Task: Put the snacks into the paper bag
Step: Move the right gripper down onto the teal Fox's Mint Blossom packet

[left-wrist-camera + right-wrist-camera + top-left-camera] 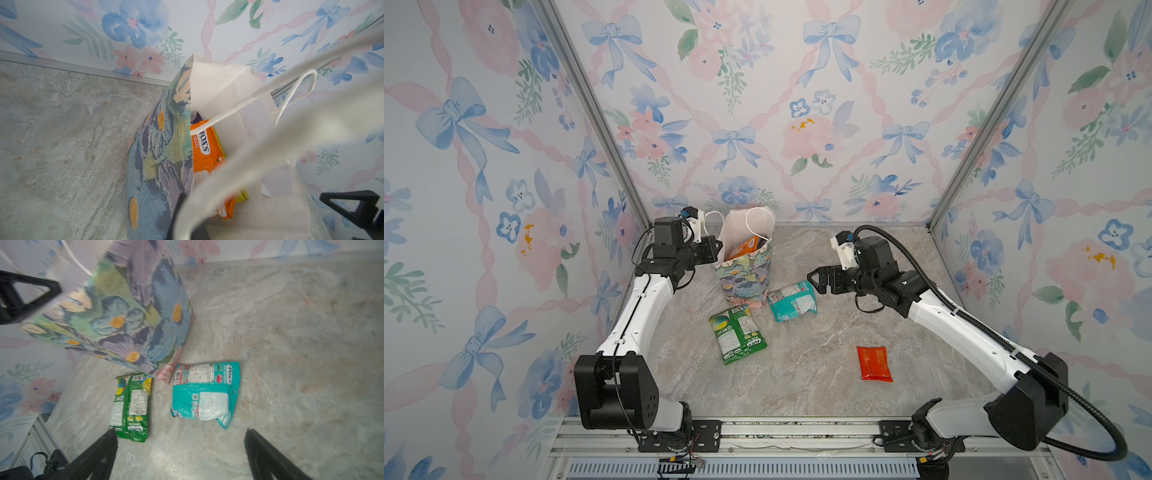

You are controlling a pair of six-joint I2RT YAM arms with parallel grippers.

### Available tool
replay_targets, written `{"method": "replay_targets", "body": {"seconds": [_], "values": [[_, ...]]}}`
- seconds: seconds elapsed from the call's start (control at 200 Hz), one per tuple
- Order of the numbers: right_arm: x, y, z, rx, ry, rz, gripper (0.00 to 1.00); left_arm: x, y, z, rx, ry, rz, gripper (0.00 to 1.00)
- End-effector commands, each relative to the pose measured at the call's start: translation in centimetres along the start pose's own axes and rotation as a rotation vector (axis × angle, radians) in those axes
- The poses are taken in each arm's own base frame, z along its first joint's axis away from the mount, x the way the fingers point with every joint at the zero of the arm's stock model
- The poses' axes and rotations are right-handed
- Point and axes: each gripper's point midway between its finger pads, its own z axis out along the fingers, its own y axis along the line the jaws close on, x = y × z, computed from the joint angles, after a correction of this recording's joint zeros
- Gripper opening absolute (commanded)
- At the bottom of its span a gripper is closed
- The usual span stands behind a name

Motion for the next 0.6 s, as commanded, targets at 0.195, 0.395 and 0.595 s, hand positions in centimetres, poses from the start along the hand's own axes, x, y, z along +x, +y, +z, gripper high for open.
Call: {"method": "replay_targets", "body": {"seconds": [0.195, 0.395, 0.595], "values": [[5.1, -5.5, 6.2, 0.089, 0.183, 0.154, 0.92, -0.5, -0.2, -0.3, 0.01, -0.014, 0.032, 0.0], [6.2, -6.3, 10.0, 0.081, 0.238, 0.194, 0.85, -0.4, -0.2, -0.2, 0.009, -0.014, 0.031, 0.0], [6.6, -6.6, 12.2, 0.082, 0.263, 0.208, 0.8, -0.4, -0.3, -0.3, 0.014, -0.013, 0.032, 0.0]]}}
